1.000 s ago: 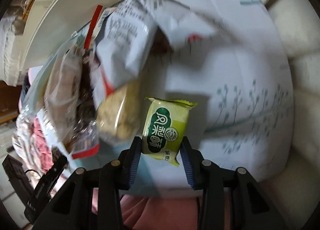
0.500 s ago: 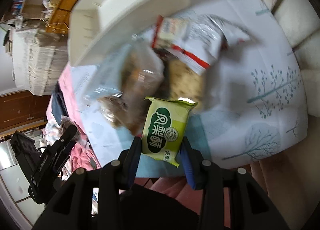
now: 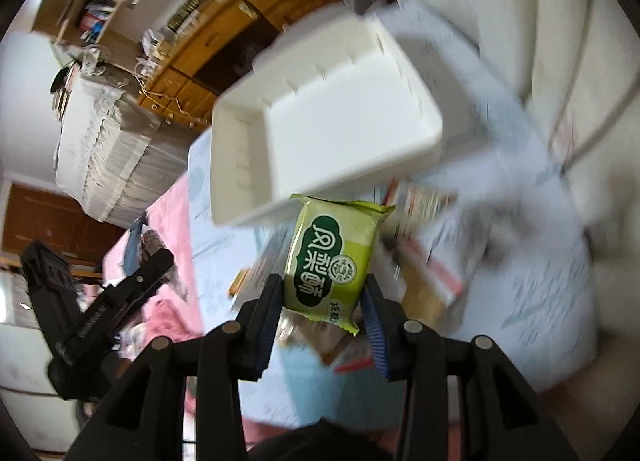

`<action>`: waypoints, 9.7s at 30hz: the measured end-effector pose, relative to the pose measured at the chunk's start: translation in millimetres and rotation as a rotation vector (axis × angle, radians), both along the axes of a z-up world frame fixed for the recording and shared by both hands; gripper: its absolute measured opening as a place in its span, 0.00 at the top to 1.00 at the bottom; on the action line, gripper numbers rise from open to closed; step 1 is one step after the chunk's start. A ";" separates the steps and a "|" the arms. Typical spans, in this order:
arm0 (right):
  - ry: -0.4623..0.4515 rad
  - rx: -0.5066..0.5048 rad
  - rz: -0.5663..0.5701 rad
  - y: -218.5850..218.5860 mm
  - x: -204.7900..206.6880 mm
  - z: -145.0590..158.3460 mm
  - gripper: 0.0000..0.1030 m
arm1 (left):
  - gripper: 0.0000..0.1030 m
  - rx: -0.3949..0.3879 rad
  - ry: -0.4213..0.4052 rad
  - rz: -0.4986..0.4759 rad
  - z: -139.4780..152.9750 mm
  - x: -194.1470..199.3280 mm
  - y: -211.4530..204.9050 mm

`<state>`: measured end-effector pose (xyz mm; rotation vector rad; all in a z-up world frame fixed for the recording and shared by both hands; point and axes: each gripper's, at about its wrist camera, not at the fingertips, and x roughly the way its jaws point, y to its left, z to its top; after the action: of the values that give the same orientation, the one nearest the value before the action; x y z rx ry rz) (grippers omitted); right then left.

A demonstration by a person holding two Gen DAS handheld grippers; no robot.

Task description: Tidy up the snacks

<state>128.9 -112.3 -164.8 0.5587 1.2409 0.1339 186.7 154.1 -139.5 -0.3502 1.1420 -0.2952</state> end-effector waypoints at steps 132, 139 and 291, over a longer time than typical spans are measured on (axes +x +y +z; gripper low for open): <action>-0.429 -0.524 0.917 -93.1 -34.6 -120.3 0.31 | 0.20 0.412 0.390 -0.068 -177.2 -55.6 -249.8; -0.444 -0.517 0.968 -84.7 -37.4 -122.2 0.49 | 0.44 0.431 0.360 -0.087 -179.4 -50.1 -259.8; -0.384 -0.072 0.404 -92.4 70.1 0.8 0.38 | 0.75 0.179 0.155 0.202 28.1 13.7 -129.7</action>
<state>199.0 -204.6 -164.0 0.1986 0.9635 0.5107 200.3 24.4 -111.4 -0.3317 1.2644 0.0127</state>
